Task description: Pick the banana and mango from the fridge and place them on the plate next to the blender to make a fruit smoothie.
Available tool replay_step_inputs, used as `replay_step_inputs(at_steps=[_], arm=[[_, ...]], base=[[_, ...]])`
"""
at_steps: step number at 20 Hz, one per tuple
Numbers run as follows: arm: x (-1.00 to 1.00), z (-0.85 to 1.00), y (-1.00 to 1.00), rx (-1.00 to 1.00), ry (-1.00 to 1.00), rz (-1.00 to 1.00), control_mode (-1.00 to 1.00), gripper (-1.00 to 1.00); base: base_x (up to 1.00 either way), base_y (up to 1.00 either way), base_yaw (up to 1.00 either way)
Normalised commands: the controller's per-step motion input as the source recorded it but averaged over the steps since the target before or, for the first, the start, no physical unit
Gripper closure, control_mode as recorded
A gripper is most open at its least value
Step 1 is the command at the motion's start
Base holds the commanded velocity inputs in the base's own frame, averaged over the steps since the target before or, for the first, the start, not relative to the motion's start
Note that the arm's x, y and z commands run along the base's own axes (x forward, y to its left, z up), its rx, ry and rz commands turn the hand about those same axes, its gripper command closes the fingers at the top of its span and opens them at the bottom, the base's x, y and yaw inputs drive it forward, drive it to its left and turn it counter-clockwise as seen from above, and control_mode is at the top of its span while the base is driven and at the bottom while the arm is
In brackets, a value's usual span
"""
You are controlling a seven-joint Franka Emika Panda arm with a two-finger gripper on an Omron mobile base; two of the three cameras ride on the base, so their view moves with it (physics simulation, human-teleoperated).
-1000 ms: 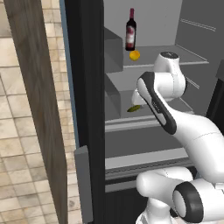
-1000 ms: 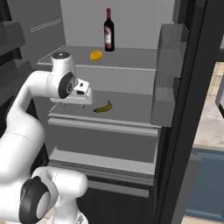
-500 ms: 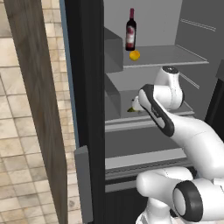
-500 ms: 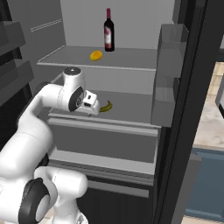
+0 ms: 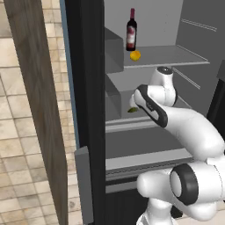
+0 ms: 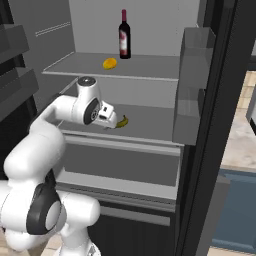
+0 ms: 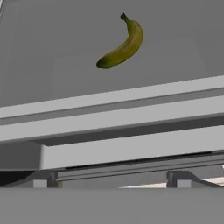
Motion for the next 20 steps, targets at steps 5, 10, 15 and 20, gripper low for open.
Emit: replay_step_inputs(at_steps=[5,10,15,20], arm=[[0.33,-0.08,-0.08,0.0,0.0,0.0,-1.0,-1.0],[0.47,-0.18,0.0,-0.01,0.0,0.0,-1.0,-1.0],[0.36,-0.45,0.0,-0.04,0.0,0.0,-1.0,-1.0],[0.35,-0.4,0.0,-0.05,0.05,-0.05,-1.0,-1.0]], base=[[0.0,0.0,0.0],[0.0,0.0,0.0],[0.0,0.0,0.0],[0.0,0.0,0.0]])
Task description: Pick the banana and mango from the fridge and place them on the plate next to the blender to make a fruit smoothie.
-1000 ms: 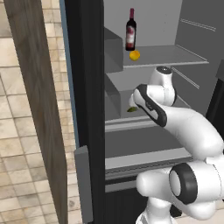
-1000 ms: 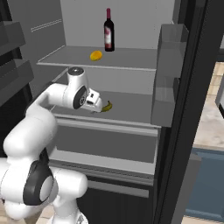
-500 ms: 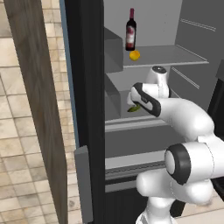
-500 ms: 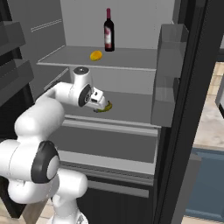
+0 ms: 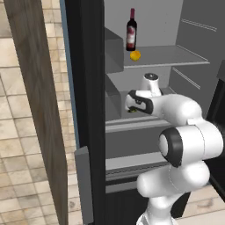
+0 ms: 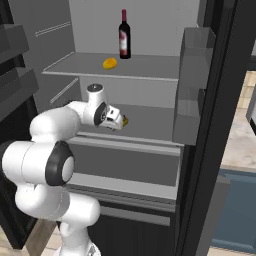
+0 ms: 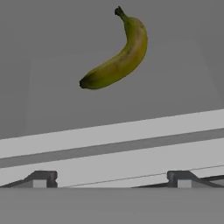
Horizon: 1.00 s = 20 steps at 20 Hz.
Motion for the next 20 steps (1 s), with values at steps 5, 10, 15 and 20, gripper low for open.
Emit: replay_step_inputs(at_steps=[5,10,15,20], arm=[[0.41,-0.22,0.0,0.0,0.11,-0.09,-1.0,-1.0],[0.42,-0.05,-0.05,0.0,0.06,-0.08,-1.0,-1.0],[0.38,-0.23,-0.1,0.0,0.02,-0.09,-1.0,-1.0],[0.41,-0.33,-0.04,0.0,0.01,-0.07,-1.0,-1.0]], base=[[0.0,0.0,0.0],[0.0,0.0,0.0],[0.0,0.0,0.0],[0.0,0.0,0.0]])
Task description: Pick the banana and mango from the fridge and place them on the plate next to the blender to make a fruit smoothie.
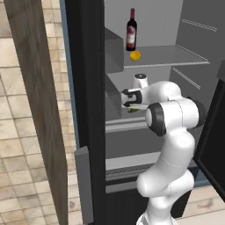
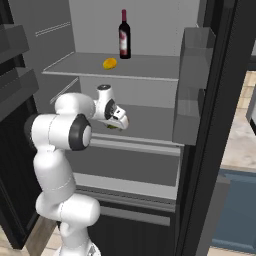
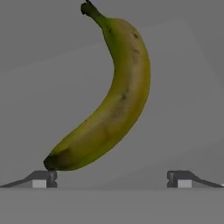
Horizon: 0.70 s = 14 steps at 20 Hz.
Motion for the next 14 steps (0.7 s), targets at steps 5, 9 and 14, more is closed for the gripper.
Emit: replay_step_inputs(at_steps=[5,9,14], arm=[[0.4,-0.19,-0.04,0.0,0.0,-0.08,-1.0,-1.0],[0.45,-0.14,0.0,0.0,0.0,-0.09,-1.0,-1.0],[0.29,-0.17,-0.02,0.0,0.0,-0.08,-1.0,-1.0]], base=[[0.0,0.0,0.0],[0.0,0.0,0.0],[0.0,0.0,0.0]])
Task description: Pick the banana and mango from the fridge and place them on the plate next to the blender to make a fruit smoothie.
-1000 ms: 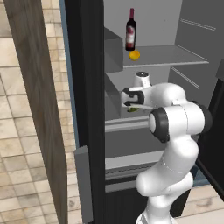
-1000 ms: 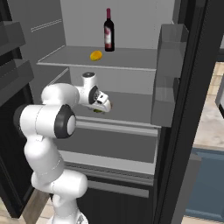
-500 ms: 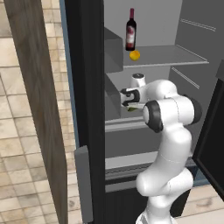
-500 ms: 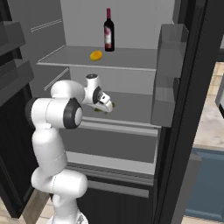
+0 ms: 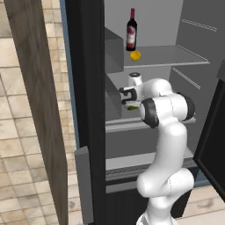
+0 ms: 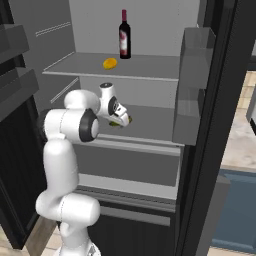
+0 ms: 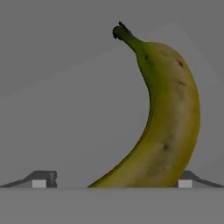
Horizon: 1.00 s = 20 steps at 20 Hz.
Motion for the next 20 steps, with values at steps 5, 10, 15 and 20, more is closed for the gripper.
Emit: replay_step_inputs(at_steps=[5,10,15,20], arm=[[0.25,-0.62,0.0,0.0,0.0,-0.06,-1.0,-1.0],[-0.26,-0.61,-0.01,0.0,-0.05,-0.02,-1.0,1.0],[-0.87,-0.08,0.0,0.0,-0.19,-0.02,-1.0,1.0],[-1.0,0.52,-0.17,0.0,-0.11,-0.05,-1.0,1.0]], base=[[0.0,0.0,0.0],[0.0,0.0,0.0],[0.0,0.0,0.0],[0.0,0.0,0.0]])
